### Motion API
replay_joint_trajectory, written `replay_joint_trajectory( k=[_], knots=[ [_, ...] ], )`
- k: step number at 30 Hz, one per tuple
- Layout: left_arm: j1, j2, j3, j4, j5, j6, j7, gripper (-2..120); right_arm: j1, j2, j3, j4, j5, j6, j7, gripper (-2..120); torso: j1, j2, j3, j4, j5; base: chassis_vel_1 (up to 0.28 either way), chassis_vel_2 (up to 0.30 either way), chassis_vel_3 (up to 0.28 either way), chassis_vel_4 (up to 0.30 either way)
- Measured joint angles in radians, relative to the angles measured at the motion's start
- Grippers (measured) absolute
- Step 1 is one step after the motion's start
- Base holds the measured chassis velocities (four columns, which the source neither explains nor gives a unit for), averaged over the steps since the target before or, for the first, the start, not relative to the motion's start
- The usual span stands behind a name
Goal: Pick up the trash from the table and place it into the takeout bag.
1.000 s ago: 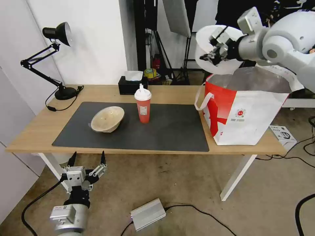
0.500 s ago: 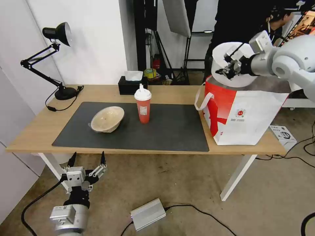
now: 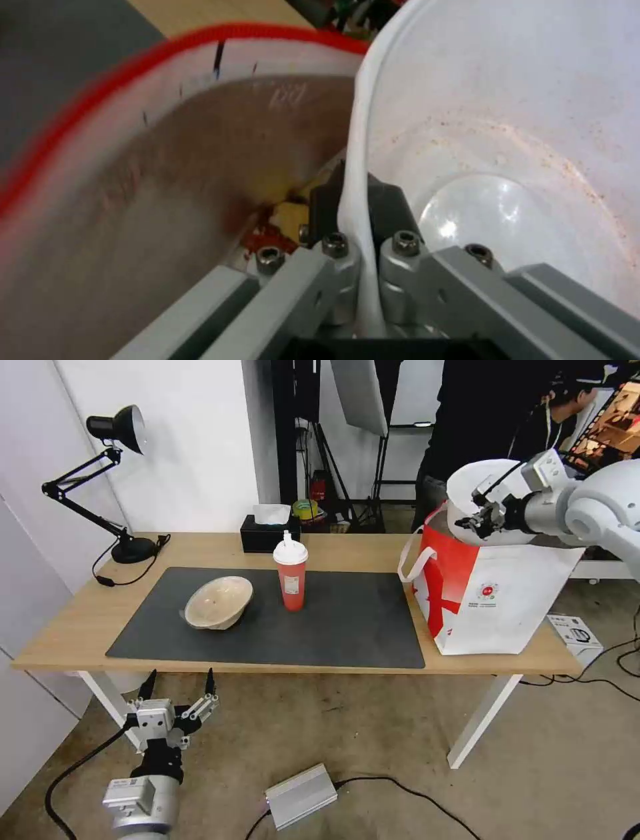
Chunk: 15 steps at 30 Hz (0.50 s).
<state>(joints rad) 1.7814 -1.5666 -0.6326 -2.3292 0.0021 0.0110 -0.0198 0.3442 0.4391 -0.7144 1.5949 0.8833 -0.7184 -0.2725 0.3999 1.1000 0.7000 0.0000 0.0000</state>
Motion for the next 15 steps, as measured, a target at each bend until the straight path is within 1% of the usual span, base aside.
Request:
replay_joint_trajectory(
  k=[15],
  knots=[
    [-0.007,-0.001,0.005,0.01,0.001,0.002,0.0,100,-0.053,-0.04,0.045,0.03,-0.016,0.0,-0.014,0,0.0,0.0,0.0,0.0,0.0,0.0,0.0,0.0,0.0]
  ],
)
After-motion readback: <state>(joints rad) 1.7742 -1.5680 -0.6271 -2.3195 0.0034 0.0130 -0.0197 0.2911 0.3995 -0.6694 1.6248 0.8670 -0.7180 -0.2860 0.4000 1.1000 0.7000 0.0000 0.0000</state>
